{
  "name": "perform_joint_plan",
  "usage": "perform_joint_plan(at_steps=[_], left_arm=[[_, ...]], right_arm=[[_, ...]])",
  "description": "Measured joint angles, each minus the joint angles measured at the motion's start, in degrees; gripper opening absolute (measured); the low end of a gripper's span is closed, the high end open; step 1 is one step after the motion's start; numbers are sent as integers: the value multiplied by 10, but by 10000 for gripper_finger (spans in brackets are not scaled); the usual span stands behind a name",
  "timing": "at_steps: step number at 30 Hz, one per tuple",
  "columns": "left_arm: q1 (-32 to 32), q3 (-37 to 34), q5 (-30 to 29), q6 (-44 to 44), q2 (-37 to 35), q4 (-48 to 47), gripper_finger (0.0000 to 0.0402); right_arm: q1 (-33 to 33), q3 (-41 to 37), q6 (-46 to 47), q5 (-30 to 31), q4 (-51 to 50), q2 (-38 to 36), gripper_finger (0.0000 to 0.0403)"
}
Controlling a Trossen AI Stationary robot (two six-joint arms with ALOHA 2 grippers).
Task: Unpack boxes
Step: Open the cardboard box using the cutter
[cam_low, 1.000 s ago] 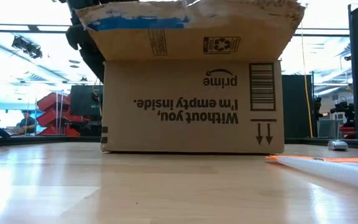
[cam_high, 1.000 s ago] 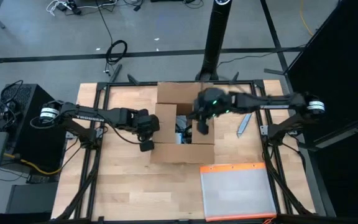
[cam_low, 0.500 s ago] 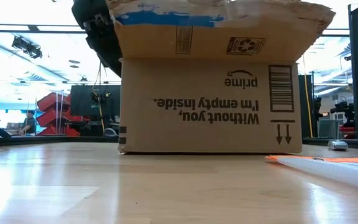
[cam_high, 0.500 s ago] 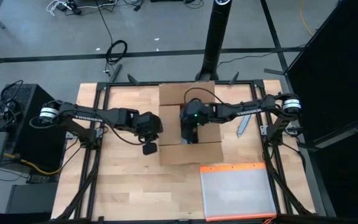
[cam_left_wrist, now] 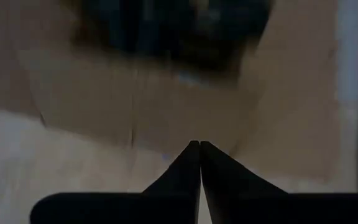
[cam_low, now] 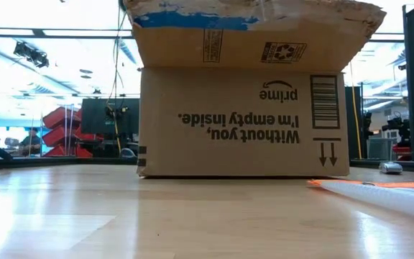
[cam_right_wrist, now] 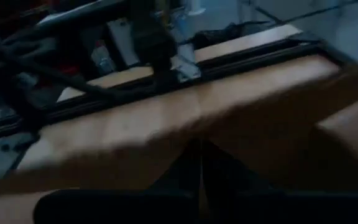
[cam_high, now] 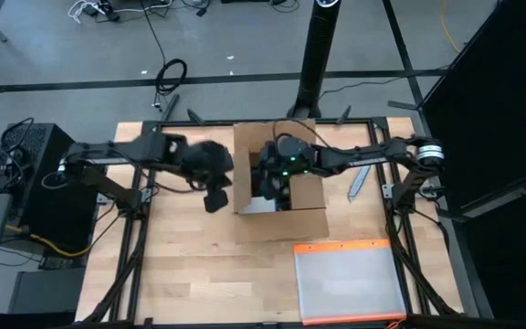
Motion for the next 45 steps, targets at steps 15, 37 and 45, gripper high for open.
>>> perform_joint_plan(at_steps=[15, 37, 45], left_arm=[[-5, -13, -30, -91, 4, -124, 2], [-16, -426, -29, -155, 4, 350, 1], [-16, -381, -35, -157, -21, 258, 1]], right_arm=[[5, 146, -9, -20, -47, 149, 0], [-41, 143, -115, 100, -725, -211, 0], [-91, 48, -142, 170, -920, -299, 0]])
